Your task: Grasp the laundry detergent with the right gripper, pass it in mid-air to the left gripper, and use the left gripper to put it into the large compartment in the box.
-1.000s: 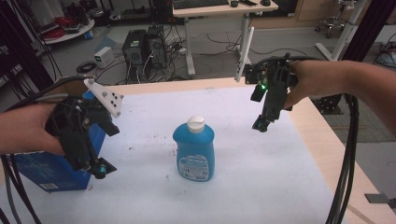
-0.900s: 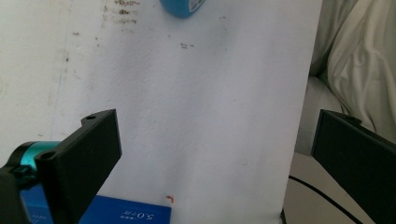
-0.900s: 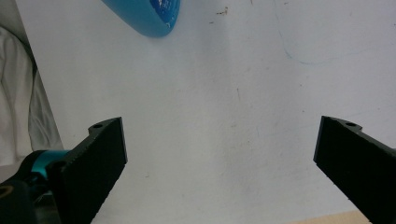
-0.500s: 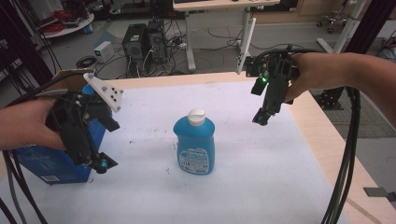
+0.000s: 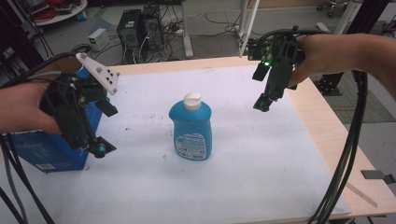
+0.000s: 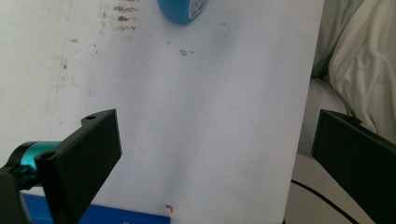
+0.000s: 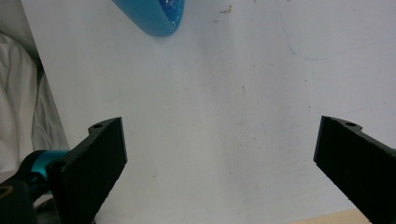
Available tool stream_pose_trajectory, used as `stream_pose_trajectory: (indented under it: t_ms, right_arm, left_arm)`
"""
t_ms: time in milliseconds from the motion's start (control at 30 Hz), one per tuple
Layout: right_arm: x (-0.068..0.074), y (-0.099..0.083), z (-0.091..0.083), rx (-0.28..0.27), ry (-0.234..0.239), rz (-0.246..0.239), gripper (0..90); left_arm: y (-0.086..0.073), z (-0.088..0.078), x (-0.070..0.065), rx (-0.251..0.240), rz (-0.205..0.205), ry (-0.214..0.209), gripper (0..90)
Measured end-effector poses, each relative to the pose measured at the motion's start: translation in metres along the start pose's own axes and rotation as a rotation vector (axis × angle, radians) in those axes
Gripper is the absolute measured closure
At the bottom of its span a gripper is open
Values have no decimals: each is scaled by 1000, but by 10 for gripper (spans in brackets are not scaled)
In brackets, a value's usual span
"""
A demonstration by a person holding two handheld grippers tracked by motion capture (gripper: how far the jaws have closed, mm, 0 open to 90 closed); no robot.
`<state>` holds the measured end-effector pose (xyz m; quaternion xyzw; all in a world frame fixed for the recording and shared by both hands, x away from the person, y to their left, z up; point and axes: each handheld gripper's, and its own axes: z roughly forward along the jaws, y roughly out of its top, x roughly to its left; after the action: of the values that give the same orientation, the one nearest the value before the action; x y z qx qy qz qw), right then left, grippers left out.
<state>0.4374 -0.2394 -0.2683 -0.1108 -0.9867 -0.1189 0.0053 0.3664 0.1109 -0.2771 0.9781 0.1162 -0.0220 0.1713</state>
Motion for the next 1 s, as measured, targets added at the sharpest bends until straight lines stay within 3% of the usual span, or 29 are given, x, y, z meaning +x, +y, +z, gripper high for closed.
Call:
stream_pose_trajectory:
  t_ms: [500,1000]
  right_arm:
    - [20,-8,4,-68,-4,15,18]
    - [38,-14,17,-175,-8,66,19]
  left_arm:
    - [1,2,5,3,-2,-7,16]
    - [4,6,7,6,17,-14,16]
